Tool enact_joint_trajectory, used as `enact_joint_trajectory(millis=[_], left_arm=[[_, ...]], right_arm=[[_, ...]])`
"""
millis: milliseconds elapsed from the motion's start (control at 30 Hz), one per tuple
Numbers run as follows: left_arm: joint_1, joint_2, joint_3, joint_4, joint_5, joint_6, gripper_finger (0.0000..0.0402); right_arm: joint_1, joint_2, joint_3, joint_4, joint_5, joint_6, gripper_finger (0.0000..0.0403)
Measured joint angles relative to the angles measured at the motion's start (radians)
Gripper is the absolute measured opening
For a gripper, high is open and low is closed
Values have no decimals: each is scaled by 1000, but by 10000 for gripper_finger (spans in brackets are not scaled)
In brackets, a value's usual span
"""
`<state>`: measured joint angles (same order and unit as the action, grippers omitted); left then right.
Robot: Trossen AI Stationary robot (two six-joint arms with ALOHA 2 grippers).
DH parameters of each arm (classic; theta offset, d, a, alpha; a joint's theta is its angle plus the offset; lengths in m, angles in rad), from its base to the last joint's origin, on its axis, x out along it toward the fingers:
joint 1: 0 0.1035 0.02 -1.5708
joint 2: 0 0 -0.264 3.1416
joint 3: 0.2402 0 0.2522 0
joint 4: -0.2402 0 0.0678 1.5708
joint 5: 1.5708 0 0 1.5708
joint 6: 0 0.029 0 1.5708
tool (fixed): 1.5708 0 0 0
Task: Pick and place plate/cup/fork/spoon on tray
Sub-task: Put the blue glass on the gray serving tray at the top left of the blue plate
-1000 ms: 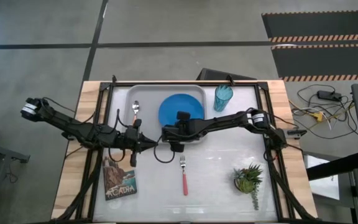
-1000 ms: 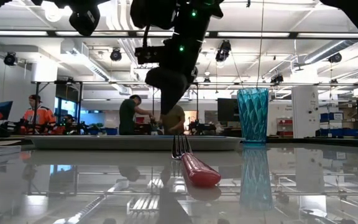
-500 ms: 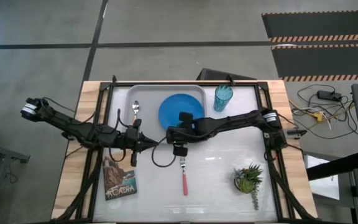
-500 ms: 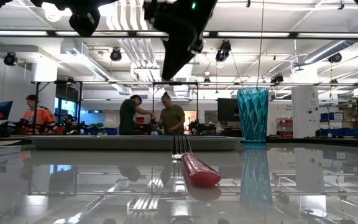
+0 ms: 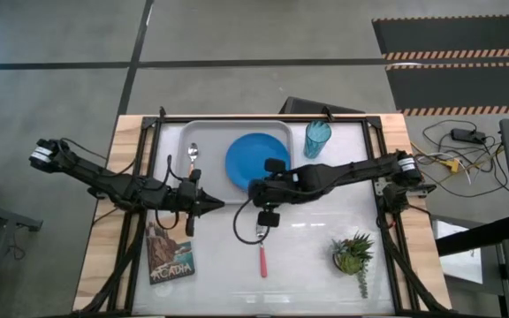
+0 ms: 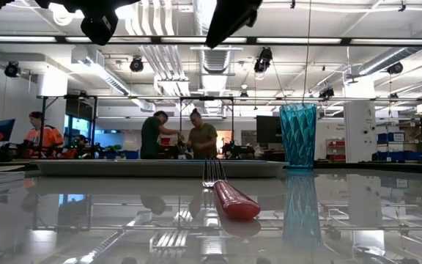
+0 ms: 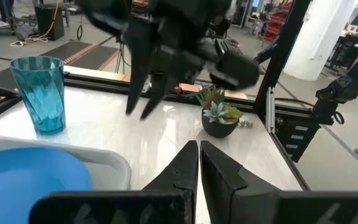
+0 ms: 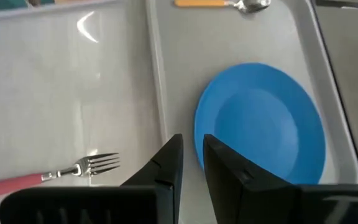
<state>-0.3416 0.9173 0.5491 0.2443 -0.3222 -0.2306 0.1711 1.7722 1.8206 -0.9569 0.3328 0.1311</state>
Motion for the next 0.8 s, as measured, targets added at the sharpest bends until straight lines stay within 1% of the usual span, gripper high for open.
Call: enact_joint_trajectory(millis=[233,433,633,800], left_arm=[[-1,0,0,0,0,0,0],[-1,0,0,0,0,-1,0],[-1,0,0,0,0,-1,0],[-1,0,0,0,0,-1,0]], right_arm=[[-28,-87,-14,-17,-1,-14,43],[-82,-194,-97,-10,-1,8,43],[-189,-305,-249,5,4,69,43],[-319,-379,-364,27,4,148,42]])
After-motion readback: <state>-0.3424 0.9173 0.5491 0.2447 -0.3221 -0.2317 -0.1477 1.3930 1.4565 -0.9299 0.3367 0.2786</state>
